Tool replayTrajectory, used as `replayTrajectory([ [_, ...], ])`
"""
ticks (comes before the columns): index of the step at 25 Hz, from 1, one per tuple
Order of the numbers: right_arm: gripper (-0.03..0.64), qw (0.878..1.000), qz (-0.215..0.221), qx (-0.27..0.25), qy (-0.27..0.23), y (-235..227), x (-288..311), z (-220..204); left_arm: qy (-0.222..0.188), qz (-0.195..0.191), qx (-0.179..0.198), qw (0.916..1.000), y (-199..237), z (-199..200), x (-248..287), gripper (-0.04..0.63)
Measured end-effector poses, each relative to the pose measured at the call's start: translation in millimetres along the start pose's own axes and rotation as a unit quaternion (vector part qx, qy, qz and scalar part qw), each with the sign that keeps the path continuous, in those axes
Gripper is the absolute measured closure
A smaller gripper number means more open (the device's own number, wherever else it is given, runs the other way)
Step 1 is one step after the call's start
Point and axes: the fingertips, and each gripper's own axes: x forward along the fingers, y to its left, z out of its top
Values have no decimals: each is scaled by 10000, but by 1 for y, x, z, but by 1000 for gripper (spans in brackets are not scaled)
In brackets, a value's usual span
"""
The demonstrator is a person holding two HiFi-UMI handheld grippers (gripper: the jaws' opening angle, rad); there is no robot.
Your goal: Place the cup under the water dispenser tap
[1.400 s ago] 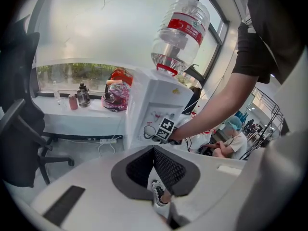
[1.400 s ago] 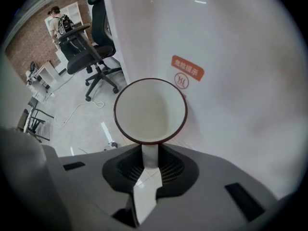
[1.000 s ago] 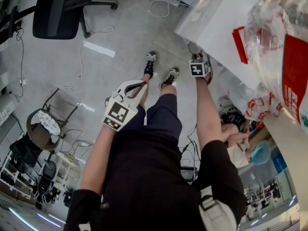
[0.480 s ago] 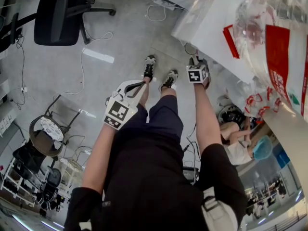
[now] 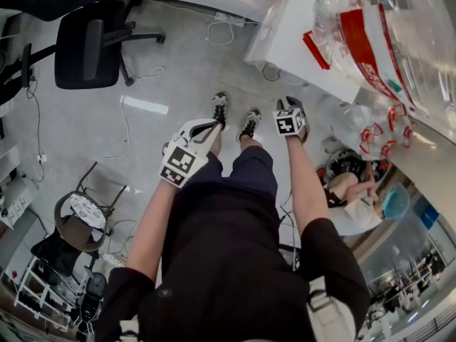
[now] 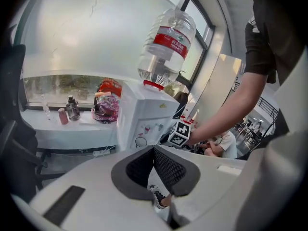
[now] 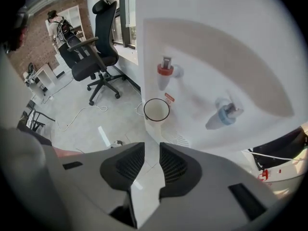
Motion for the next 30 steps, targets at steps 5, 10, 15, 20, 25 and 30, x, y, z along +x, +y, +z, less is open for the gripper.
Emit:
replayTrajectory([
  [5, 591, 9999, 67, -35, -104, 12, -37, 1, -36, -210, 163, 9996, -4, 12, -9, 595],
  [10, 617, 9997, -6, -205, -136, 25, -76, 6, -25, -420, 438, 9982, 0, 17, -13, 595],
  [15, 618, 9995, 168, -131, -226, 40, -99, -5, -11, -437, 734, 9963, -2, 27, -10, 595],
  [20, 618, 9946, 389, 33, -963, 51, -143, 12, -54, -310, 794, 9963, -19, 37, -9, 595],
  [25, 620, 9883, 621, 202, -1378, 51, -177, 8, -148, -220, 788, 9965, -51, 45, -4, 595],
  [30, 618, 9797, 679, 277, -1867, 39, -220, 12, -313, -104, 684, 9971, -81, 55, -3, 595],
])
